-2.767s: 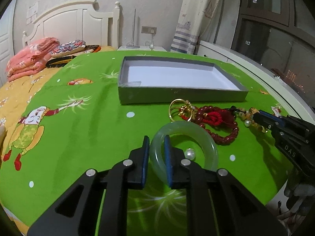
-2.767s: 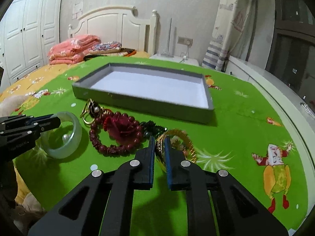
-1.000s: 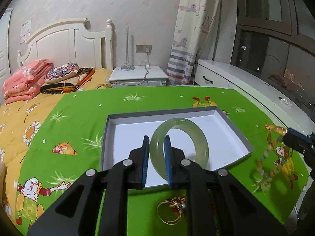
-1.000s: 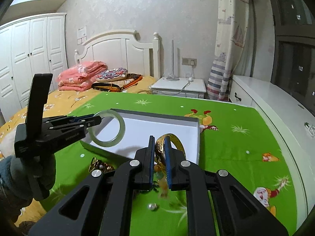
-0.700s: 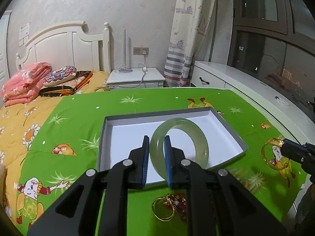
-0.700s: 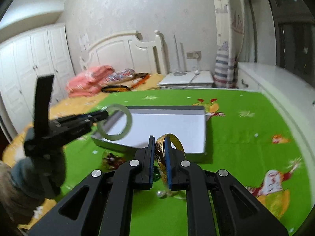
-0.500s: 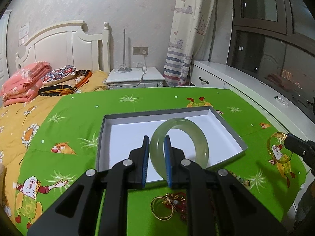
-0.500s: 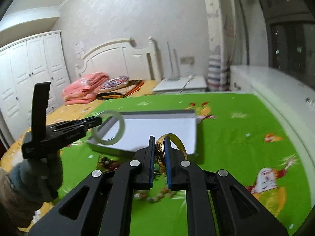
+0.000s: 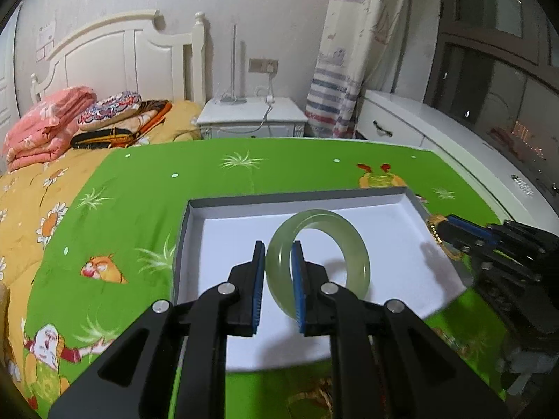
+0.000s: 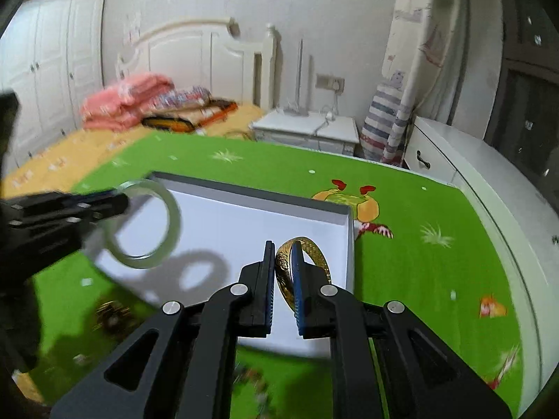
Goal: Organize jewelry
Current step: 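Carry both bangles into the grey tray and open both tools, then withdraw both tools from the tray toward the remaining jewelry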
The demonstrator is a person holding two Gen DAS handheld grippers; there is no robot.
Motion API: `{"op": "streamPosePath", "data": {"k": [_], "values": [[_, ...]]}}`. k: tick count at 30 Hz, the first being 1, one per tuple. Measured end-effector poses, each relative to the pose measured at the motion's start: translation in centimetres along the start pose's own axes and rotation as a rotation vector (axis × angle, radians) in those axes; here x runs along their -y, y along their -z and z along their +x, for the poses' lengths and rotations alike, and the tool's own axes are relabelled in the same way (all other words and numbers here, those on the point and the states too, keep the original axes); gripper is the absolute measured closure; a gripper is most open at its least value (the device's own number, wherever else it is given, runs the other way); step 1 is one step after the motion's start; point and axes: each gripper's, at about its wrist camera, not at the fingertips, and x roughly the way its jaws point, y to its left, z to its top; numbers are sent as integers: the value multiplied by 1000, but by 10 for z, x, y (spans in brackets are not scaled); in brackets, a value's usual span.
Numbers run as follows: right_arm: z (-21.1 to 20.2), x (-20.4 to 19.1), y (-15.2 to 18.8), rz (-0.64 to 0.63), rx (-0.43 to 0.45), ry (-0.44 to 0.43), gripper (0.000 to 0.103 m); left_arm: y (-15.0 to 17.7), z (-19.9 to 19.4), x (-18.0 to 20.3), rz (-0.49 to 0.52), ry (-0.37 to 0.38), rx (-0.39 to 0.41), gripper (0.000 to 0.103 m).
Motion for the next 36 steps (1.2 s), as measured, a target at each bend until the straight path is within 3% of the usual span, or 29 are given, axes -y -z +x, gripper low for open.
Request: {"op": "streamPosePath", "data": {"k": [7,9,11,12,15,17,22,28,36], "values": [[63,3,-21,-35,-129,77,91,-20,46,-10,-18,-63,-81,87],[70,4,-22,-27,-148,74,84,-23,54,-17,-32,-93,-85,87],[66,5,-22,1,-131,64,67,-26,55,-21,-39,-98,-82,86],[63,4,-22,7,-119,52,65,-27,52,-23,-36,-102,-70,86],[48,0,-18,1,-81,37,65,-27,39,-22,-4,-126,-29,64],[37,-2,-14,12,-61,20,65,-23,26,-20,5,-151,12,44],[15,-8,1,4,-37,-1,65,-6,-5,-13,17,-160,68,21],[-15,-13,29,6,-15,-20,65,21,-44,-13,10,-159,115,11],[-53,-17,68,10,-2,-46,65,66,-75,-12,30,-163,117,10]]}}
